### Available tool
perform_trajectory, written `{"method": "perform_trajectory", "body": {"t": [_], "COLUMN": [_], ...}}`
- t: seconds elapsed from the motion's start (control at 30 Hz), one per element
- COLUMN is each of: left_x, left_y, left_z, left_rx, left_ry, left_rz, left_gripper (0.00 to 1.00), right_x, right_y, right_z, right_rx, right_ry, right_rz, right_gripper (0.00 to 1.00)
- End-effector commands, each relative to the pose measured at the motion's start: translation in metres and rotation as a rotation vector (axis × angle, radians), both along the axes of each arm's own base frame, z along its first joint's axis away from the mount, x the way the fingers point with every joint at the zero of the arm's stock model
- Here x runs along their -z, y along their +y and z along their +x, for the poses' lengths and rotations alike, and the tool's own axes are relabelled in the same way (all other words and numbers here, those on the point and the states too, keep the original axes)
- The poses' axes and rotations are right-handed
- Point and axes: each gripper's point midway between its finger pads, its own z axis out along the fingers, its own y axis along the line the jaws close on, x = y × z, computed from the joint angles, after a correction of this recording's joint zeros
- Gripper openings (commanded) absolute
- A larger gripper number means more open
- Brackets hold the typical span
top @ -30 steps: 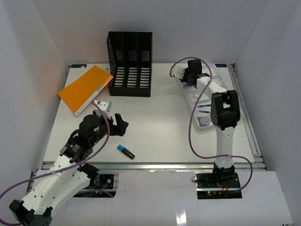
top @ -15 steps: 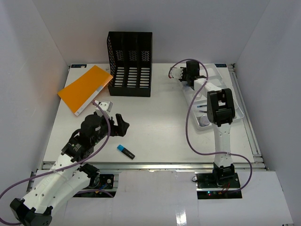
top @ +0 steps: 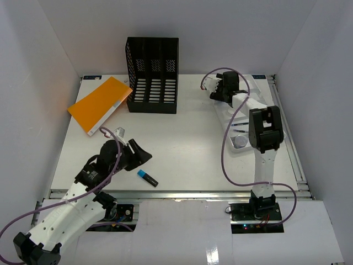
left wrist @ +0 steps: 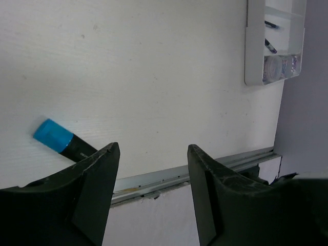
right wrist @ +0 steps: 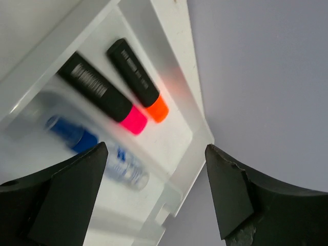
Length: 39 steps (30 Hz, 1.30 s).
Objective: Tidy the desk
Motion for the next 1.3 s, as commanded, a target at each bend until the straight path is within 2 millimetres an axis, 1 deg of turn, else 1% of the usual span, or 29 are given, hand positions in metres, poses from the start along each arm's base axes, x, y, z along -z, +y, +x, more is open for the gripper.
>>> {"method": "perform_trajectory", "body": {"t": [0.0,0.03,0.07,0.1,0.2,0.3,0.37,0.47,0.6,0.8,0.93,1.1,1.2,1.27], "left_x": [0.02,0.027,0.034,0.044,0.062,0.07,0.075,0.083,0.096,0.112,0.121,0.131,0.134,0.134], "left_y": [0.02,0.024,0.026,0.028,0.027,0.024,0.025,0.022,0.015,0.007,0.006,0.007,0.007,0.007], "left_z": [-0.014,-0.017,-0.02,-0.024,-0.03,-0.03,-0.03,-0.03,-0.026,-0.012,-0.01,-0.012,-0.012,-0.011], "left_rx": [-0.215,-0.239,-0.254,-0.265,-0.252,-0.241,-0.248,-0.235,-0.224,-0.225,-0.225,-0.231,-0.234,-0.232], "left_ry": [0.236,0.284,0.328,0.386,0.483,0.531,0.554,0.576,0.603,0.619,0.638,0.655,0.653,0.649], "left_rz": [-0.008,0.018,0.04,0.076,0.141,0.176,0.199,0.206,0.206,0.223,0.238,0.245,0.241,0.239], "left_gripper": [0.64,0.64,0.68,0.73,0.81,0.86,0.87,0.88,0.86,0.78,0.74,0.71,0.63,0.6], "right_x": [-0.074,-0.078,-0.081,-0.084,-0.088,-0.091,-0.079,-0.078,-0.074,-0.079,-0.079,-0.088,-0.088,-0.088], "right_y": [0.05,0.066,0.078,0.094,0.119,0.133,0.132,0.128,0.126,0.124,0.118,0.114,0.113,0.113], "right_z": [-0.086,-0.118,-0.142,-0.176,-0.24,-0.285,-0.299,-0.311,-0.32,-0.33,-0.335,-0.339,-0.34,-0.34], "right_rx": [-0.141,-0.199,-0.247,-0.317,-0.413,-0.458,-0.452,-0.45,-0.456,-0.483,-0.491,-0.514,-0.518,-0.517], "right_ry": [0.187,0.29,0.364,0.465,0.646,0.727,0.758,0.745,0.743,0.717,0.696,0.673,0.665,0.663], "right_rz": [0.43,0.52,0.591,0.681,0.858,0.934,0.956,0.959,0.959,0.967,0.978,0.996,0.998,0.998], "right_gripper": [0.83,0.83,0.82,0.81,0.77,0.76,0.76,0.77,0.77,0.78,0.78,0.79,0.79,0.79]}}
